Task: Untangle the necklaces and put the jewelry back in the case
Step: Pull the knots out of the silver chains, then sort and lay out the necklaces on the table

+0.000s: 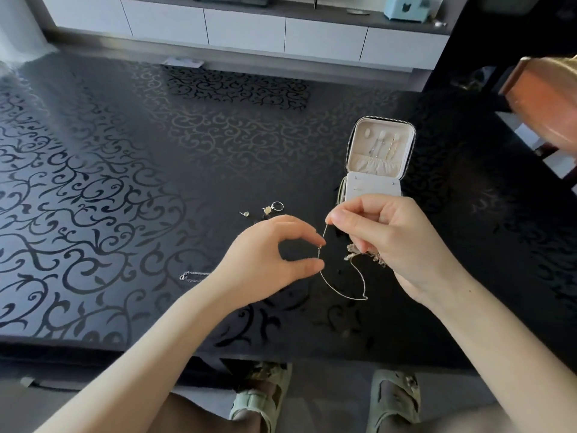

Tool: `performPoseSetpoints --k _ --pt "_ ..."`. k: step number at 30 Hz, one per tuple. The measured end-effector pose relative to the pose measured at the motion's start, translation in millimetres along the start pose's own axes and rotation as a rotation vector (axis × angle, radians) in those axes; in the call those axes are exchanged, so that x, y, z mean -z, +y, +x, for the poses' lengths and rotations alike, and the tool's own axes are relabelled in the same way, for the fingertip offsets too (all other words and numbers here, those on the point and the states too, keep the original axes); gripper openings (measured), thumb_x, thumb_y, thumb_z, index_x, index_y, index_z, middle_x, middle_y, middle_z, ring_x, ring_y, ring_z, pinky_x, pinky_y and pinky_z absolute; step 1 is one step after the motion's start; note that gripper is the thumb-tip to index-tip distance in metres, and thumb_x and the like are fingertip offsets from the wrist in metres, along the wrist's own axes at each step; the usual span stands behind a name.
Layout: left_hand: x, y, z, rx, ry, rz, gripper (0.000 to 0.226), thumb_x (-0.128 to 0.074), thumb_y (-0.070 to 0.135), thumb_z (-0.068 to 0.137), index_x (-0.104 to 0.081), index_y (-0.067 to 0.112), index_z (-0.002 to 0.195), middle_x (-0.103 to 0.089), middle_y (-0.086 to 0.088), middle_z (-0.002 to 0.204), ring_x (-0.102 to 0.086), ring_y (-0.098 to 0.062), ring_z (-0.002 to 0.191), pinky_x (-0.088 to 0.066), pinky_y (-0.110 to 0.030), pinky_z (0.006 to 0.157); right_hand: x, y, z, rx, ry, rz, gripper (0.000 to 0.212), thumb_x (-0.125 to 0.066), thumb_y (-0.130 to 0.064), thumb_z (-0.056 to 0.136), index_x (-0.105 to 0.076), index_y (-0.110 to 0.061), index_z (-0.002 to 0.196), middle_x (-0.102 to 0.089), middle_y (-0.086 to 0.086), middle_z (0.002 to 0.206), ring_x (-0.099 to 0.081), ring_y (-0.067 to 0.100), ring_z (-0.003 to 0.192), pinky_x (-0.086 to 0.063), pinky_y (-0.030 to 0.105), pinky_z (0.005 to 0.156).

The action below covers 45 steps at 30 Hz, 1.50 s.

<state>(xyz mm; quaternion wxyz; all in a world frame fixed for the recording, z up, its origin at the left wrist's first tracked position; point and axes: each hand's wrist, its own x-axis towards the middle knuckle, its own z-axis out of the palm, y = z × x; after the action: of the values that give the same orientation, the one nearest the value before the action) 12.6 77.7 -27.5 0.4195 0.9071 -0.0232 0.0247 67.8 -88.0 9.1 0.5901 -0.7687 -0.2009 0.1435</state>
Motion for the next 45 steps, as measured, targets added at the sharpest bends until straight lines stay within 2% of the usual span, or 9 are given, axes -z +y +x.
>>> performPoseSetpoints --k 5,10,16,22,26,30,34,39,45 --pt "-12 9 13 0.044 0.036 -0.135 0.006 -0.064 0.021 0.087 -0.070 0.021 0.088 -0.071 0.011 0.090 -0.063 0.004 0.083 -0.047 -0.014 0.082 11 -2 -4 -0.034 0.026 0.095 0.017 -0.059 -0.009 0.087 -0.066 -0.005 0.072 -0.049 -0.002 0.047 -0.040 0.009 0.047 -0.033 0.016 0.045" --pt "0 32 13 0.136 -0.034 -0.474 0.011 -0.056 0.011 0.093 -0.063 0.009 0.085 -0.072 -0.002 0.077 -0.068 -0.012 0.077 -0.053 -0.021 0.077 33 -3 -17 -0.165 0.052 0.084 0.020 -0.050 0.003 0.084 -0.057 -0.001 0.066 -0.058 0.009 0.056 -0.052 0.018 0.050 -0.043 0.026 0.048" --pt "19 82 36 -0.025 -0.075 -0.109 0.007 -0.063 0.018 0.087 -0.069 0.016 0.085 -0.062 0.006 0.062 -0.054 -0.007 0.056 -0.050 -0.022 0.066 53 -12 -30 -0.261 -0.030 -0.037 0.013 -0.053 0.004 0.081 -0.059 -0.005 0.087 -0.067 0.013 0.073 -0.065 0.023 0.067 -0.054 0.041 0.078" --pt "22 126 49 -0.136 -0.181 0.200 0.005 -0.067 0.028 0.083 -0.063 0.029 0.081 -0.059 0.012 0.066 -0.048 -0.002 0.055 -0.041 -0.013 0.055 53 -32 -36 -0.187 -0.048 -0.141 0.023 -0.061 -0.009 0.080 -0.067 -0.020 0.099 -0.069 -0.003 0.098 -0.063 0.005 0.093 -0.048 0.026 0.086" --pt "28 143 55 -0.115 -0.145 0.223 0.027 -0.063 0.023 0.085 -0.042 0.032 0.071 -0.053 0.012 0.070 -0.048 -0.010 0.061 -0.045 -0.026 0.060 57 -47 -32 -0.089 0.026 -0.089 0.010 -0.066 -0.014 0.081 -0.071 -0.006 0.086 -0.071 0.011 0.091 -0.065 0.026 0.092 -0.049 0.036 0.091" --pt "38 159 58 -0.137 -0.116 0.214 0.016 -0.053 0.016 0.089 -0.044 0.026 0.079 -0.054 0.011 0.067 -0.053 -0.012 0.064 -0.043 -0.023 0.063 68 -60 -29 -0.077 0.026 -0.035 0.027 -0.066 -0.022 0.085 -0.065 -0.004 0.066 -0.063 0.004 0.066 -0.058 0.009 0.065 -0.048 0.015 0.069" --pt "49 169 62 -0.126 -0.162 0.121 0.012 -0.045 0.009 0.091 -0.052 0.019 0.090 -0.067 0.004 0.075 -0.062 -0.017 0.074 -0.050 -0.033 0.077 79 -74 -23 -0.048 0.024 -0.045 0.036 -0.067 -0.031 0.084 -0.066 0.004 0.075 -0.057 0.005 0.057 -0.052 0.016 0.062 -0.049 0.035 0.073" --pt "67 159 82 -0.103 0.054 0.099 0.022 -0.045 0.006 0.091 -0.060 0.022 0.088 -0.068 0.003 0.093 -0.062 -0.016 0.090 -0.049 -0.033 0.083 98 -104 -7 0.032 0.053 -0.064 0.019 -0.061 -0.019 0.089 -0.070 -0.004 0.080 -0.063 0.004 0.059 -0.062 0.018 0.062 -0.054 0.033 0.075" --pt "45 107 120 -0.079 0.298 0.294 0.023 -0.051 0.000 0.083 -0.068 0.016 0.087 -0.059 0.005 0.087 -0.055 -0.018 0.086 -0.041 -0.026 0.074 124 -127 28 0.122 0.110 -0.221 0.020 -0.059 -0.021 0.090 -0.071 -0.009 0.079 -0.067 0.004 0.062 -0.067 0.017 0.069 -0.057 0.037 0.082"
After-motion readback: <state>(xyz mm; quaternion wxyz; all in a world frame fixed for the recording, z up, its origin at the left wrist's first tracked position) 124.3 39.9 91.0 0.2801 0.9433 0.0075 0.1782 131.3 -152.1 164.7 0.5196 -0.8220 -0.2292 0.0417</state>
